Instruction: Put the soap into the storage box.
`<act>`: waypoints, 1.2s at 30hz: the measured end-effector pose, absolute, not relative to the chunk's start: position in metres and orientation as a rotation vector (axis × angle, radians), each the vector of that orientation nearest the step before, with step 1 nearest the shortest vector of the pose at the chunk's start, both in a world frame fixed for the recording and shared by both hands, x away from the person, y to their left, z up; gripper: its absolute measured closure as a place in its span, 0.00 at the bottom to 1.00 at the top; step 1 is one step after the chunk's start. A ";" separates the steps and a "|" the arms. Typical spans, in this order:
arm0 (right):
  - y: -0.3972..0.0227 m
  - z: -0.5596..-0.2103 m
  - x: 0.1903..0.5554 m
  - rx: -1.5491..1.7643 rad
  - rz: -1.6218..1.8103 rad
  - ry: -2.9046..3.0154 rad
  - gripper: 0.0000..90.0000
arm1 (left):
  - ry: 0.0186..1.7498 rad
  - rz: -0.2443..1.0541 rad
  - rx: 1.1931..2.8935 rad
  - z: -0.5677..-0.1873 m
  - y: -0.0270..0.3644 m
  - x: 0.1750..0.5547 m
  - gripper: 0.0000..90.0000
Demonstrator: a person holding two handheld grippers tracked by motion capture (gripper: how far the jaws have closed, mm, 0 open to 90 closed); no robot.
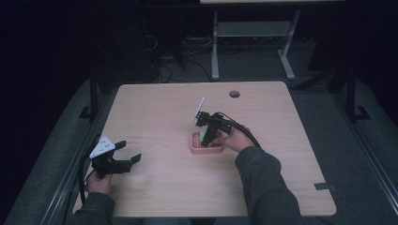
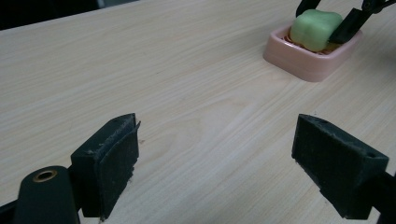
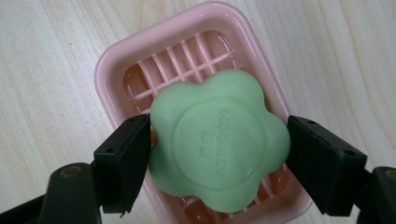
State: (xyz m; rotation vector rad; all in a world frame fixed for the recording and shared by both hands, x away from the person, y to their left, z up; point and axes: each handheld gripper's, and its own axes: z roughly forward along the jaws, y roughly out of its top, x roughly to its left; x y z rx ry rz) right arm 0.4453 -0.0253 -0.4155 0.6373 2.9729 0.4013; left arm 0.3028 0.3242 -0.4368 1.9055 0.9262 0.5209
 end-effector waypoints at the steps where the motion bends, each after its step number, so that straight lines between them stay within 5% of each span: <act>1: -0.026 -0.416 0.445 0.640 0.403 2.975 0.26 | 0.926 0.521 1.906 -0.437 0.324 0.303 0.16; 36: -0.056 -0.387 0.428 0.706 0.612 2.918 0.26 | 0.914 0.517 1.918 -0.437 0.323 0.302 0.16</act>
